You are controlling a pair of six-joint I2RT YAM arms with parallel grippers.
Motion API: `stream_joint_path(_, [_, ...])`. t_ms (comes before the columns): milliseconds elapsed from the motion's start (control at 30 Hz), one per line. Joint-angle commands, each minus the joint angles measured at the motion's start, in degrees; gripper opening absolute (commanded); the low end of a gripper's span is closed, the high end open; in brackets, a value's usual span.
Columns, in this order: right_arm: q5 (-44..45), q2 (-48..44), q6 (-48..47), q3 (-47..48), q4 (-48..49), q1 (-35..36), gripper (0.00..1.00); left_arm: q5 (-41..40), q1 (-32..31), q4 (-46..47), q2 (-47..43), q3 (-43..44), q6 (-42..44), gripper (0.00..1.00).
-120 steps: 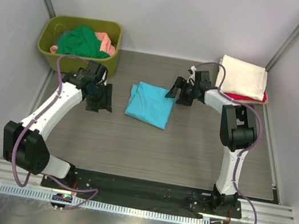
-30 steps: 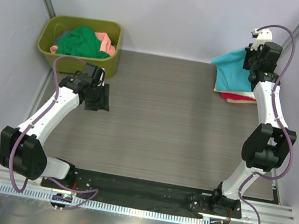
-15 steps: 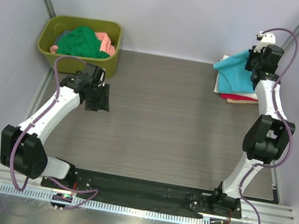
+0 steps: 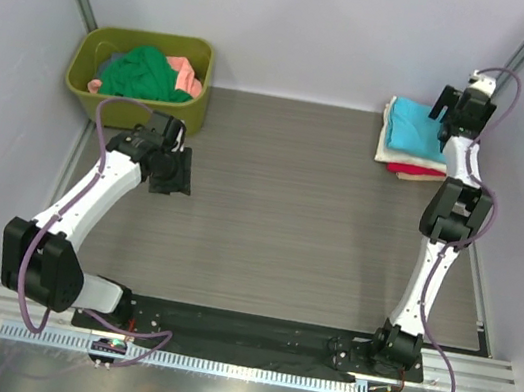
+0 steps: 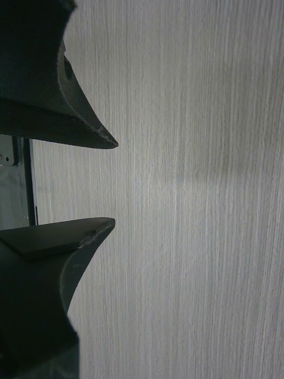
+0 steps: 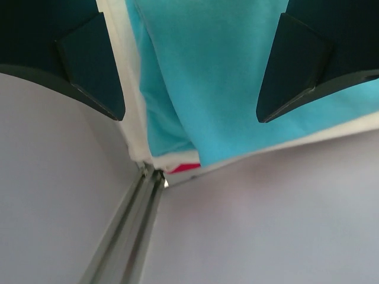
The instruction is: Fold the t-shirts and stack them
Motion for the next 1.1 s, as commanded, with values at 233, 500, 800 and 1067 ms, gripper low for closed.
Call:
stream_joint_path(233, [7.7,-16.0,3.8,-12.8,14.4,0.3,0.99,-1.2,-0.7,1.1,-1.2,0.2,1.0,0.51])
stream_joint_path(500, [6.1,-37.4,14.7,-35.0,17.2,0.3,0.99,-0.9,-0.7,1.3,-2.6,0.4,1.1,0.51])
stream_joint_path(800, [-16.3,-62.9,37.5,-62.7,13.8,3.6,1.00,-1.3,-0.7,2.0,-6.1,-0.3,0.7,0.68])
stream_joint_path(1067, [-8.3,-75.6,28.2,-73.0,1.4,29.1,1.00,-4.2,-0.7,2.4,-9.9,-0.6,0.2,1.00])
